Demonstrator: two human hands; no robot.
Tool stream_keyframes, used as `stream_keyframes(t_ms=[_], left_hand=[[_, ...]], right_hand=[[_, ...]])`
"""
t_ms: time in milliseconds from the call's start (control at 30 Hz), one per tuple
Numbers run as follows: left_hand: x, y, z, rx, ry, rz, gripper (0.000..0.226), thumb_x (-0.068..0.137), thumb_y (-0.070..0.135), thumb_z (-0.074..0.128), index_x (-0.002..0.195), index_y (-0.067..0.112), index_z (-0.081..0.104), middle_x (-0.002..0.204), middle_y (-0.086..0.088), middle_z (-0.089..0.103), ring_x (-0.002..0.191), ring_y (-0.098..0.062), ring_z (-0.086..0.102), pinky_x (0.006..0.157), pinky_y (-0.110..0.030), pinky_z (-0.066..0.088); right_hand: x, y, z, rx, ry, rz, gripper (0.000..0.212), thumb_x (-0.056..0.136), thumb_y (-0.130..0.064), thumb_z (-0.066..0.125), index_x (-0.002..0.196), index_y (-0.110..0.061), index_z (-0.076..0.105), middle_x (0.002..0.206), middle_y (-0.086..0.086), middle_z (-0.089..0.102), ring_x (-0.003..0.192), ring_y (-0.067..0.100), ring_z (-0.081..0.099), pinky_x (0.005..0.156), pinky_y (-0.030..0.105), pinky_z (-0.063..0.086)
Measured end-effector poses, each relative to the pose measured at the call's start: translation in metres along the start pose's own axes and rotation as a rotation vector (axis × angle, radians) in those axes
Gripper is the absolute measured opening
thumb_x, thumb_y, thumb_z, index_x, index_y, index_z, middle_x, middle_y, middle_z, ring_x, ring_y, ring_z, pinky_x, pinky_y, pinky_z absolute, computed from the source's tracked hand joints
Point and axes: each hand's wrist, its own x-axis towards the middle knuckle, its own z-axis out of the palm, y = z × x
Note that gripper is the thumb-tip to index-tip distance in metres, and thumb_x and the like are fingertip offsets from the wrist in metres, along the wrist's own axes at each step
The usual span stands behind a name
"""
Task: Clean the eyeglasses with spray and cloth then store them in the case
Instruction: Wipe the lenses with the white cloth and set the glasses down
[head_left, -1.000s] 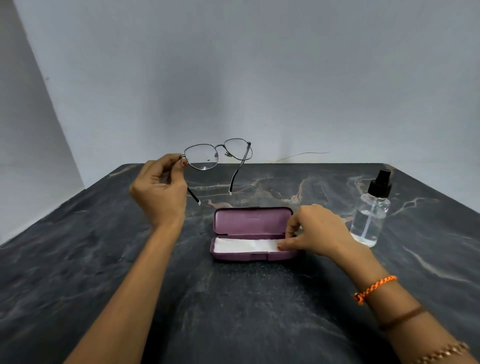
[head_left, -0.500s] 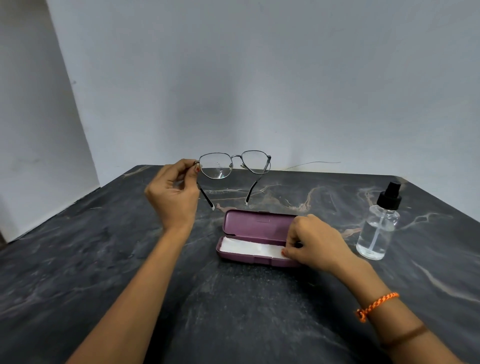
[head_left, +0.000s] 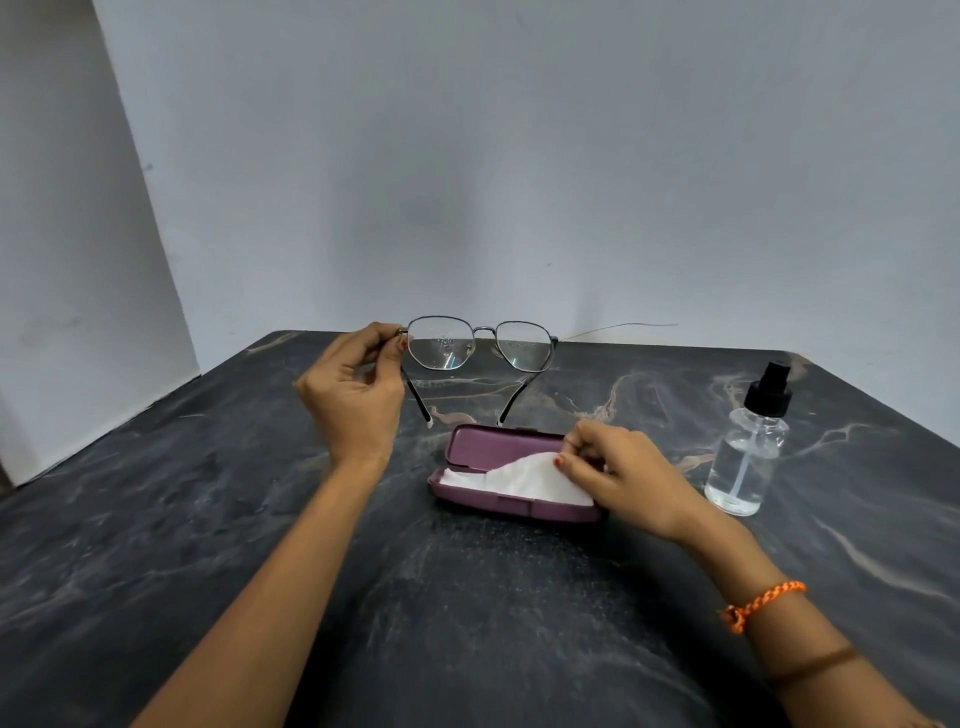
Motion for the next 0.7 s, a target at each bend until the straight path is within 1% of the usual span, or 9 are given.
stream_keyframes(t_ms=[67,100,200,267,333,433,533,600,700], left_hand=[[-0.001,0.001,0.001,0.013,-0.016,0.017,0.018,0.073,-0.003,0.068,0.090,-0.001,0.068,0.082,-0.004,0.064,0.066,0.013,0.059,0.063,-0.003,0.046],[-0.002,0.001,0.001,0.019,-0.020,0.026,0.017,0.072,-0.004,0.068,0.090,-0.002,0.069,0.082,-0.004,0.064,0.067,0.013,0.059,0.064,-0.003,0.046],[-0.003,0.002,0.002,0.025,-0.029,0.036,0.017,0.072,-0.005,0.067,0.089,-0.004,0.069,0.083,-0.004,0.064,0.069,0.013,0.059,0.064,-0.002,0.046],[-0.004,0.003,0.002,0.024,-0.036,0.036,0.016,0.073,-0.004,0.068,0.089,-0.004,0.068,0.083,-0.005,0.063,0.069,0.014,0.059,0.065,-0.002,0.046],[-0.005,0.006,0.002,0.017,-0.039,0.041,0.016,0.073,-0.004,0.068,0.089,-0.004,0.068,0.083,-0.005,0.063,0.069,0.014,0.059,0.065,-0.003,0.046],[-0.007,0.012,0.004,-0.003,-0.044,0.064,0.017,0.073,-0.003,0.069,0.090,-0.002,0.068,0.084,-0.005,0.063,0.068,0.014,0.059,0.063,-0.001,0.044],[-0.009,0.016,0.006,-0.009,-0.059,0.100,0.018,0.072,-0.004,0.069,0.090,0.000,0.067,0.083,-0.002,0.062,0.068,0.014,0.058,0.063,0.000,0.043],[-0.010,0.019,0.007,-0.023,-0.075,0.114,0.020,0.072,-0.003,0.070,0.091,0.001,0.067,0.083,-0.002,0.063,0.069,0.013,0.059,0.064,-0.001,0.044],[-0.012,0.021,0.008,-0.042,-0.116,0.156,0.022,0.071,-0.001,0.071,0.093,0.003,0.065,0.084,-0.002,0.063,0.071,0.011,0.061,0.064,-0.004,0.048]], right_hand=[[0.000,-0.001,0.000,0.117,0.022,0.025,0.017,0.084,-0.018,0.061,0.070,-0.021,0.052,0.051,-0.014,0.053,0.049,0.000,0.049,0.053,0.013,0.037],[0.000,-0.001,0.000,0.184,0.023,0.039,0.019,0.081,-0.014,0.064,0.068,-0.023,0.053,0.048,-0.014,0.053,0.046,-0.001,0.049,0.052,0.011,0.037],[0.000,-0.004,0.000,0.413,0.046,0.099,0.019,0.079,-0.007,0.067,0.073,-0.024,0.058,0.051,-0.011,0.056,0.047,-0.002,0.049,0.053,0.011,0.039],[0.000,-0.007,-0.001,0.629,0.099,0.160,0.018,0.080,-0.004,0.064,0.076,-0.020,0.060,0.052,-0.008,0.056,0.047,0.001,0.048,0.048,0.012,0.039],[0.001,-0.011,-0.002,0.872,0.149,0.248,0.018,0.082,-0.002,0.060,0.077,-0.019,0.062,0.057,-0.005,0.059,0.048,0.002,0.052,0.045,0.013,0.043],[0.003,-0.014,-0.009,1.256,0.204,0.390,0.016,0.086,-0.004,0.055,0.081,-0.017,0.062,0.076,0.001,0.063,0.062,0.009,0.062,0.056,0.026,0.056],[0.005,-0.013,-0.020,1.607,0.325,0.427,0.015,0.090,-0.005,0.049,0.083,-0.014,0.059,0.081,0.007,0.063,0.057,0.016,0.068,0.063,0.038,0.057],[0.005,-0.011,-0.027,1.715,0.405,0.423,0.014,0.090,-0.007,0.048,0.084,-0.014,0.058,0.087,0.010,0.062,0.068,0.022,0.068,0.066,0.042,0.056],[0.003,-0.009,-0.035,1.788,0.456,0.396,0.011,0.090,-0.010,0.048,0.085,-0.015,0.057,0.095,0.012,0.059,0.085,0.027,0.061,0.068,0.045,0.055]])
